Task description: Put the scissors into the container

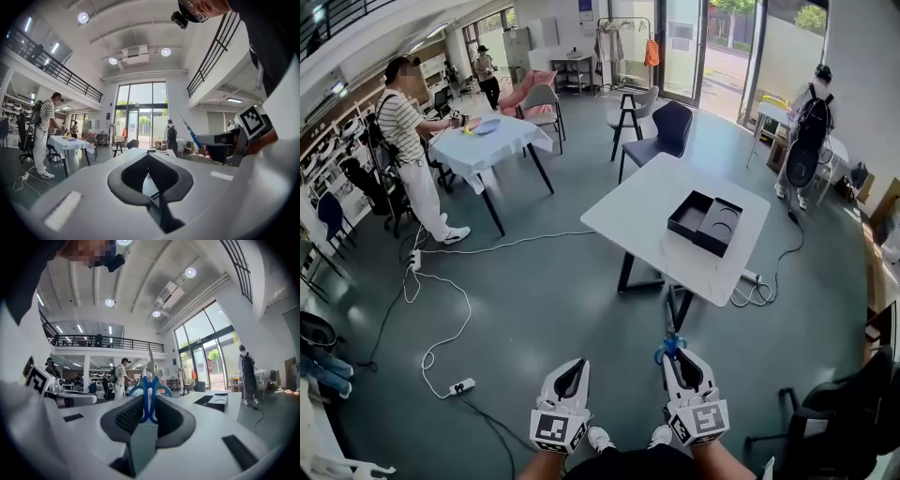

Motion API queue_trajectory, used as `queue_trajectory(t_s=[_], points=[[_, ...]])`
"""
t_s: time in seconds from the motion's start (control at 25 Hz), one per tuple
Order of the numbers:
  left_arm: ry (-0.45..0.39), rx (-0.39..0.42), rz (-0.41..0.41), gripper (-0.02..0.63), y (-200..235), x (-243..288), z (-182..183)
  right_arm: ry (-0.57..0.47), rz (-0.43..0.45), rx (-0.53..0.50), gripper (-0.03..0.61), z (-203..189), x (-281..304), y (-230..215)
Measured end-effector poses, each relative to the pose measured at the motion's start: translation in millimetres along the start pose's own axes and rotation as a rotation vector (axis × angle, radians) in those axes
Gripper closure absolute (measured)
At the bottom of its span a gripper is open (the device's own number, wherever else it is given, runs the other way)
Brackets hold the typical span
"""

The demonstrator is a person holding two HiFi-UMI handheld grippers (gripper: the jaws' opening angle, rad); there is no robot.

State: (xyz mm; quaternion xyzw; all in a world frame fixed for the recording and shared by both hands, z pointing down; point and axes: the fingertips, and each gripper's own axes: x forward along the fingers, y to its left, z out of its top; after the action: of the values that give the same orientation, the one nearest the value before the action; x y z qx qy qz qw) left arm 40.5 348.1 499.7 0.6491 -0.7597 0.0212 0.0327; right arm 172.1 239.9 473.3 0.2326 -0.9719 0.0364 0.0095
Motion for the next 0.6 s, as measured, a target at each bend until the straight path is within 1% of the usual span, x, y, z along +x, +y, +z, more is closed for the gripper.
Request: queue_trajectory(t_s=[0.24,0.36,0.48,0.6], points=[[0.004,0.002,-0.055,0.606,9.6,-4.3,-8.2,0.007,-0.051,0.025,0.492,-5.5,4.8,11.0],[0.021,-0.015,-0.091,0.606,11.9,-4.3,-14.2,0.012,-0.064,0.025,0.492,-6.3,4.5,15.4],[0.020,-0.028,-0.113,0.606,15.8,9.8,-11.2,0.013,-0.066,0.007,0.492,-0.4,14.4,11.2],[0.039,-0.025,-0.141,0.606,14.3,26.9,-14.2,0.019,-0.073,0.014,0.492,1.0,24.5,0.7]])
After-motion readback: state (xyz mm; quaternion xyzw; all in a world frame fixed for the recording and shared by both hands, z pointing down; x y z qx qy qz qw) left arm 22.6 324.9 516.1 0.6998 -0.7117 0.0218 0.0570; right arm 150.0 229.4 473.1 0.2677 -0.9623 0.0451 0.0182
